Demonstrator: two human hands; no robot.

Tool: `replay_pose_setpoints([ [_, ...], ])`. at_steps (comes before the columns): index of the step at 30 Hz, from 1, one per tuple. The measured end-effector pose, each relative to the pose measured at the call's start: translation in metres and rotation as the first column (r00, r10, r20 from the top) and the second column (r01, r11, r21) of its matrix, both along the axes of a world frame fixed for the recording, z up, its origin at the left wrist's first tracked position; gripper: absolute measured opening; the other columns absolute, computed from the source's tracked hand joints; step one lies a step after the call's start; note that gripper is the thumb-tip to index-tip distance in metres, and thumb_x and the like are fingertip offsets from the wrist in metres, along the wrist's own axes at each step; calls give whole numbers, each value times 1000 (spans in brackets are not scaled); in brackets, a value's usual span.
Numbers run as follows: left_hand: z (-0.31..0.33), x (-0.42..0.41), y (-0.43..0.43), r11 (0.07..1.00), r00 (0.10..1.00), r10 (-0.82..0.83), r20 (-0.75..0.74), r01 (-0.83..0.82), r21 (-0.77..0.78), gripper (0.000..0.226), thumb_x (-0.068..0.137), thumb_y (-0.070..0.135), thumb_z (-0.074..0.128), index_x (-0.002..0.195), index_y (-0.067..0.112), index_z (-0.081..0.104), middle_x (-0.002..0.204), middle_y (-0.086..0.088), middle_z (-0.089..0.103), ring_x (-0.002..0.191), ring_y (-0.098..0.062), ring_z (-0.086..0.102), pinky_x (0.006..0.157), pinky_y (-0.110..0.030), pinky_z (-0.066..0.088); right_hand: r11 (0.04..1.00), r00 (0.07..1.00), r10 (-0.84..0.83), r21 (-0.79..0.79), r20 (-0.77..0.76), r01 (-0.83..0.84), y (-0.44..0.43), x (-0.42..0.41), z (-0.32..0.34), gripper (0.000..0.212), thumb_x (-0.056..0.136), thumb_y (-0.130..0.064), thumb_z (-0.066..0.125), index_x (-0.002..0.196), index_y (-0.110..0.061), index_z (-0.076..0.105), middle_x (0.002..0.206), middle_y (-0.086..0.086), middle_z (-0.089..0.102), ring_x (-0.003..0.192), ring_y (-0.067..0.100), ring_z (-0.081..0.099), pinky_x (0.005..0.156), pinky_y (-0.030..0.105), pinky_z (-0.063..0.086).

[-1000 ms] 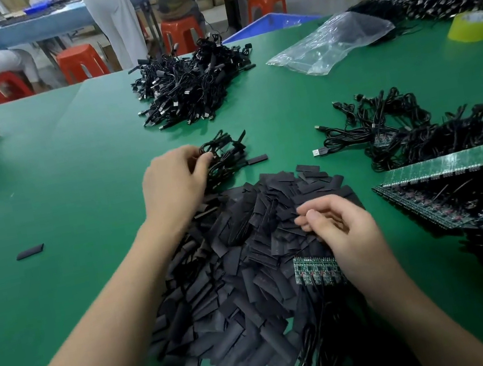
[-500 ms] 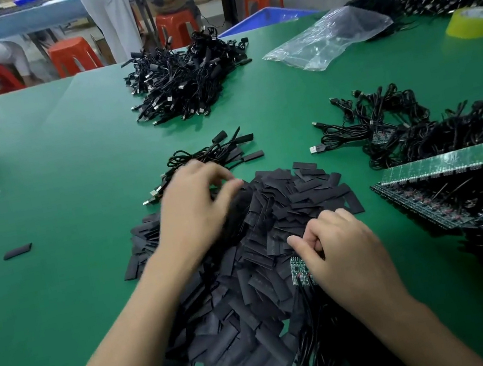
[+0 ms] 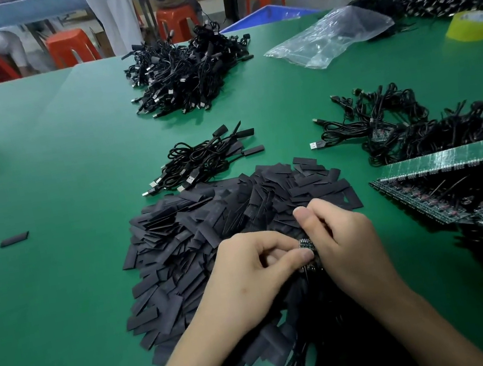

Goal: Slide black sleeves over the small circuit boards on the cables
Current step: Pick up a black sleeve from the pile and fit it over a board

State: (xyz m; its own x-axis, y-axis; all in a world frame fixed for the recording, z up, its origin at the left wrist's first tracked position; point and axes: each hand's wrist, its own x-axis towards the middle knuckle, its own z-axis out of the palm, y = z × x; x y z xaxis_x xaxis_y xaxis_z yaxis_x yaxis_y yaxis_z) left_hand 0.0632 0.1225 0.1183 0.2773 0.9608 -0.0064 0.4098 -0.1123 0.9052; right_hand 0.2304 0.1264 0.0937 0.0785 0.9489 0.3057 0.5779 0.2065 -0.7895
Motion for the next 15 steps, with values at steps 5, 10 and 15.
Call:
replay_pose_setpoints([
  [5, -2, -7, 1, 986, 983, -5, 186, 36, -164, 7, 88, 20, 81, 81, 20, 80, 62, 5, 67, 57, -5, 64, 61, -15, 46, 995, 997, 30, 95, 65, -36, -1, 0, 2, 52, 100, -51, 44, 60, -18, 37, 50, -2, 37, 49, 15, 38, 50, 42, 35],
  [10, -3, -7, 2, 979, 968, -27, 248, 75, -189, 13, 88, 15, 79, 76, 19, 78, 61, 1, 65, 57, -7, 63, 61, -16, 46, 993, 995, 98, 70, -26, -96, -2, -4, -1, 56, 98, -51, 46, 59, -12, 39, 51, 0, 36, 50, 7, 33, 51, 40, 32],
  [15, -1, -8, 4, 968, 955, -31, 296, 103, -230, 17, 90, 10, 76, 75, 18, 75, 62, 3, 65, 56, -6, 60, 58, -16, 45, 990, 979, 136, -3, -150, -138, -1, -9, 0, 57, 95, -52, 47, 59, -9, 40, 53, -5, 36, 52, 3, 34, 50, 28, 29],
])
